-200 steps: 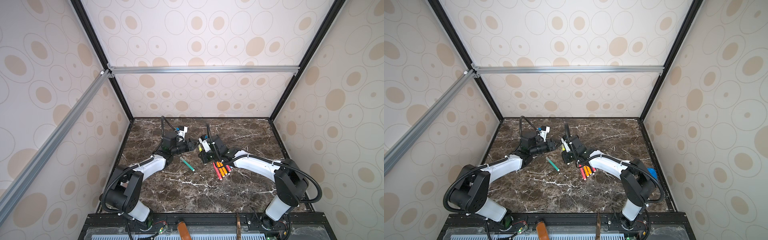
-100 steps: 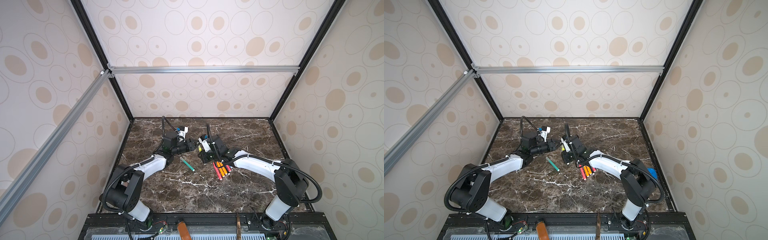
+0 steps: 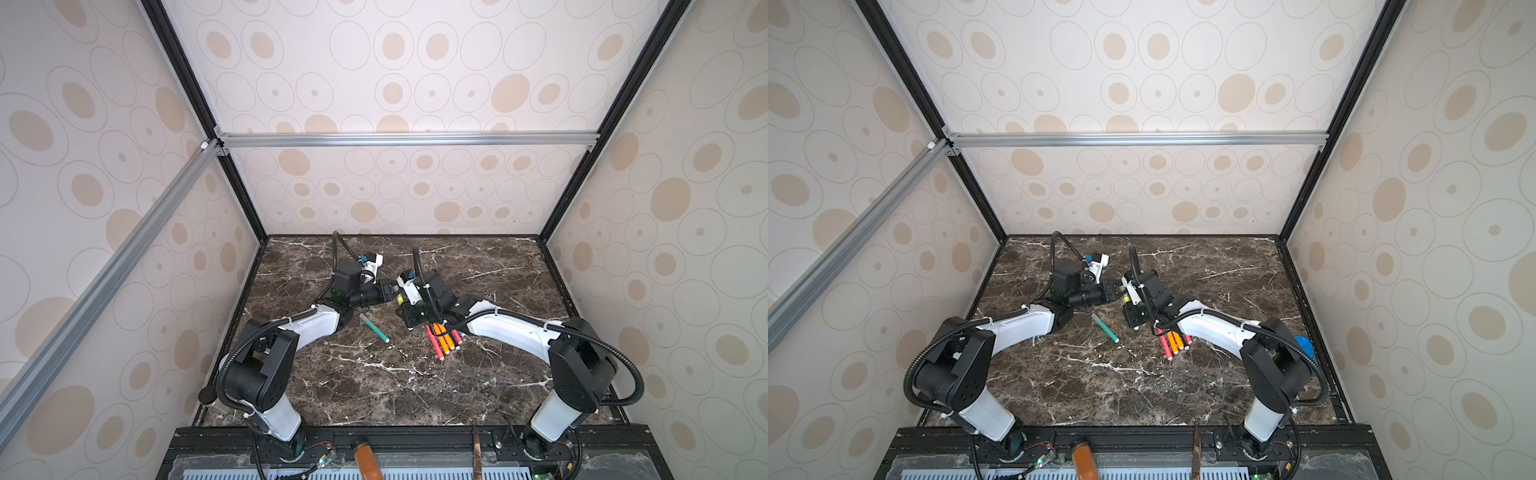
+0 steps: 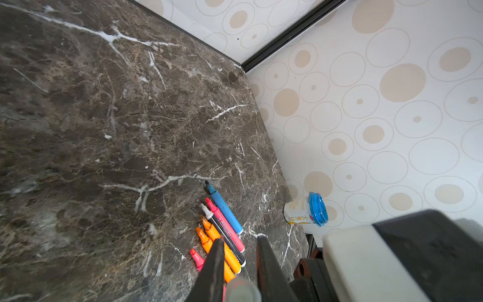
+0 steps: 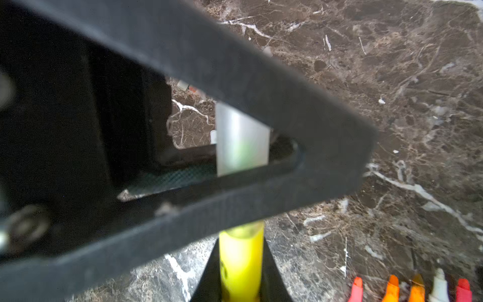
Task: Remove pen caps from pens
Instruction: Open the pen cap on the pen.
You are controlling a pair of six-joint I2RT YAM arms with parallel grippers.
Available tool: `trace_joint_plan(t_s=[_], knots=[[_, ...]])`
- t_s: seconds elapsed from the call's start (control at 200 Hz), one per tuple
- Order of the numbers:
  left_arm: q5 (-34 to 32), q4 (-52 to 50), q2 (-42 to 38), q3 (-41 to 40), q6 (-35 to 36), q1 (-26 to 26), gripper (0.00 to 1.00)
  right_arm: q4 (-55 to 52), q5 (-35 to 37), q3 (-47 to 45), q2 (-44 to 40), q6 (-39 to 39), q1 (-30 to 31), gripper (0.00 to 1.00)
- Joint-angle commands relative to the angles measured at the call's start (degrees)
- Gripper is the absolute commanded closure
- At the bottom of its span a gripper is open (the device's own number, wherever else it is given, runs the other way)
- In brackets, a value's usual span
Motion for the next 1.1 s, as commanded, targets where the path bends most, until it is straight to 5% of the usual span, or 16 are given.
trace_joint_plan(t_s=[0.0, 0.195, 0.57, 1.096], knots=[[-0.3, 1.3, 1.4, 1.7, 1.4, -0.2, 0.85, 0.2, -0.8, 0.9, -1.1, -0.6, 0.0, 1.00], [-0.2, 2.3, 2.4, 0.6, 1.4, -0.4, 1.00, 0.0, -0.6, 1.2, -1.4, -0.3, 0.0, 1.00], [-4.1, -5.5, 3.0, 5.5, 9.0, 0.5, 1.00, -1.5, -3.2, 0.0, -2.3, 1.2, 0.0, 1.00], [-1.0, -9.8, 10.7, 24.5, 9.8, 12.3, 1.00, 3.4, -5.8, -16.5, -11.3, 5.0, 3.5, 1.00]])
